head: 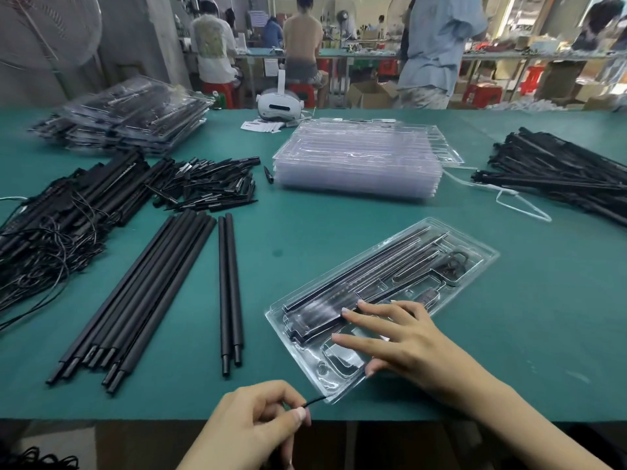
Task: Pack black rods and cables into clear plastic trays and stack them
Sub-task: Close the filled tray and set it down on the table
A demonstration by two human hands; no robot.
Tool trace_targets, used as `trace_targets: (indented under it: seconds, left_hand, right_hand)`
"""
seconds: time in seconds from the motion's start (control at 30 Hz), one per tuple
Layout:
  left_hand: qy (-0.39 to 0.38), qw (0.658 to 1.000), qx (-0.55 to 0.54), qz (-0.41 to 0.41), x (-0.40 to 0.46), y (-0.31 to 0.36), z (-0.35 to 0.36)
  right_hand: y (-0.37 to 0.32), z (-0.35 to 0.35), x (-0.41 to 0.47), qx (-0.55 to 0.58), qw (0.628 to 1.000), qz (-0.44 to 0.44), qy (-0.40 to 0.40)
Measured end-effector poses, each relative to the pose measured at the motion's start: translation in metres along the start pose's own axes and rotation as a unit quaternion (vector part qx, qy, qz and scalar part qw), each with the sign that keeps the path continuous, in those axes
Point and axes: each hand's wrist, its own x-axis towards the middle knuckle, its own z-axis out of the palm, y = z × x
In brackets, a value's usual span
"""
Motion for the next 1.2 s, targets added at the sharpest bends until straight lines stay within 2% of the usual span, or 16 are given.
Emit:
trace_targets:
  seconds: [0.13,0.27,0.47,0.63,0.87,0.97,1.07,1.2]
  left_hand:
    - [0.004,1.0,0.019,-0.017,0.004,0.0,0.003]
    - [-0.007,0.998,0.066,-0.02,0.008,-0.002,0.001]
    - [0.053,0.995,-0.063,-0.055,0.018,0.001,-0.013]
    - [0.075,0.994,-0.048,-0.061,0.031,0.0,-0.017]
    - [0.034,0.989,-0.046,-0.135,0.037,-0.003,-0.024]
    - [0.021,0.99,0.012,-0.136,0.036,-0.004,-0.026]
    - [0.005,0.99,0.004,-0.142,0.036,-0.001,-0.027]
    - [-0.033,0.988,-0.016,-0.148,0.035,-0.001,-0.029]
  right_hand:
    - [0.0,0.004,-0.004,0.003,0.998,-0.008,0.058]
    - [-0.003,0.005,-0.004,0.02,0.997,0.009,0.078]
    - [0.0,0.007,-0.005,-0.003,0.997,-0.02,0.07]
    - [0.0,0.007,-0.004,0.002,0.997,-0.018,0.07]
    - [0.002,0.009,-0.003,0.036,0.994,-0.035,0.095]
    - [0.003,0.012,-0.005,0.044,0.993,-0.041,0.098]
    - [0.002,0.015,-0.005,0.038,0.992,-0.05,0.112]
    - [0.003,0.013,-0.004,0.091,0.99,-0.033,0.103]
